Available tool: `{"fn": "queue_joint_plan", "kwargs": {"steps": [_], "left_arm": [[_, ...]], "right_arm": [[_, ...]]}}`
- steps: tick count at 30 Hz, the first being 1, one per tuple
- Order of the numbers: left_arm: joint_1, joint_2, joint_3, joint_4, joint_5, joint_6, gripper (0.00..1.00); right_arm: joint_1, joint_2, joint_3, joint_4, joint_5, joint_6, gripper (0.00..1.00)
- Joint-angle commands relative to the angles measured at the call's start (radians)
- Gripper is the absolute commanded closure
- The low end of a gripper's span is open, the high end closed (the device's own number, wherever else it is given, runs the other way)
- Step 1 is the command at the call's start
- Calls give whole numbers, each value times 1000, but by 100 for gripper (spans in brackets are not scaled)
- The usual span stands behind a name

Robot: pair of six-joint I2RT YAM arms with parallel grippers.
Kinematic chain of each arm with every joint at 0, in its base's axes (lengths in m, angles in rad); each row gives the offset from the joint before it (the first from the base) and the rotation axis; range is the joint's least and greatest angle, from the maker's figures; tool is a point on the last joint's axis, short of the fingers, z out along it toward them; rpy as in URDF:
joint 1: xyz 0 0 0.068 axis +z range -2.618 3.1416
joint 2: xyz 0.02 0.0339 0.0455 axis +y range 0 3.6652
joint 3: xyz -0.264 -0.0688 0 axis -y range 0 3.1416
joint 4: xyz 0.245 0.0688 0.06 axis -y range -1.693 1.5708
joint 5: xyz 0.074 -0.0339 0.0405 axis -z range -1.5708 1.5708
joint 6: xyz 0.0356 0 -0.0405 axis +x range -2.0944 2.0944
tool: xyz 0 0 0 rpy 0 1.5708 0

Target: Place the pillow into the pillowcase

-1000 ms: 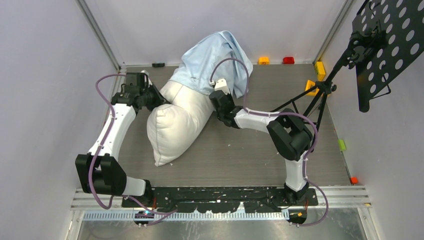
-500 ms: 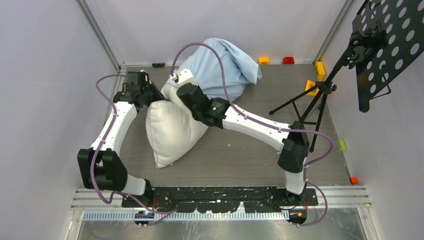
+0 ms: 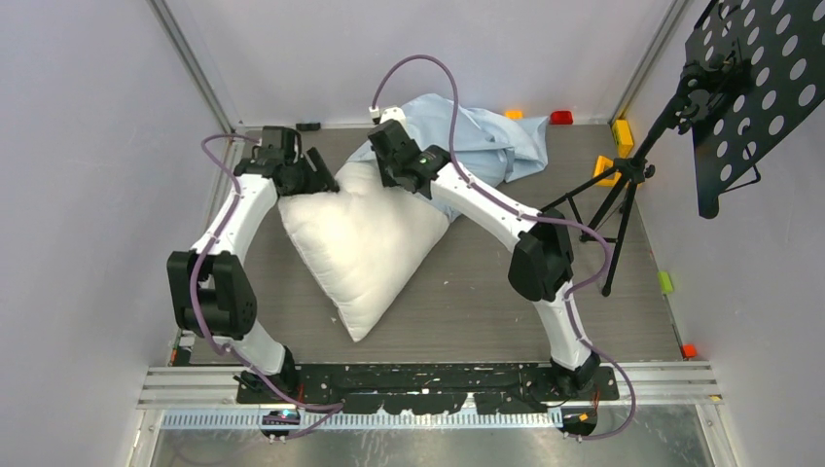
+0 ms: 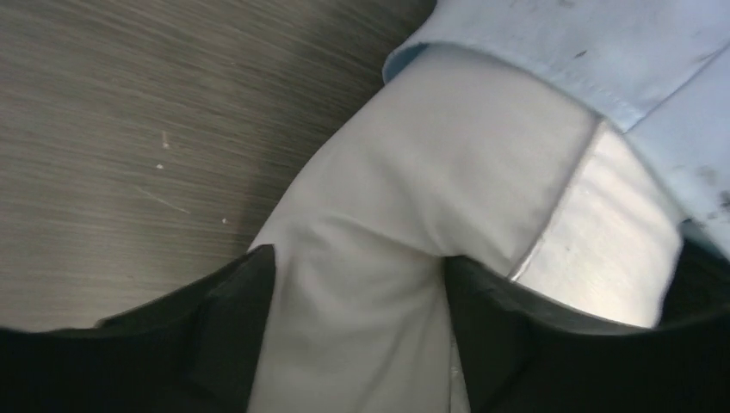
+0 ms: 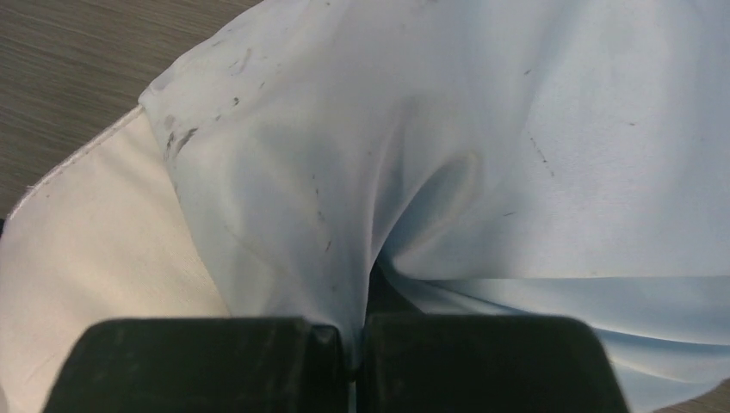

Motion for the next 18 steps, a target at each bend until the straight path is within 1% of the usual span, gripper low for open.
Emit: {"fn": "queue_joint_plan", "kwargs": {"steps": [1,2,4,11,13,15,18], "left_arm": [[13,-88,124,-99,-120,99,12],[14,-107,148,-123,-150,117,7],[14,-152,181,-156,-207,147,3],[14,-323,160,-230,-342,216,0],[13,-379,120,-239,-332,210,0],[13,-440,45,-243,-314,197,0],[13,-527,-77,-240,-244,186,0]], "right_arm": [[-31,26,66,-15,-123,109,100],[-40,33,68,-15,-132,116,100],[-52,42,70,-15,-147,126,100],[-69,73,89,-18,-171,154,100],[-69,74,90,-19,-171,160,100],[-69,70,91,-21,-168,166,100],[-70,51,82,-22,-169,171,100]]}}
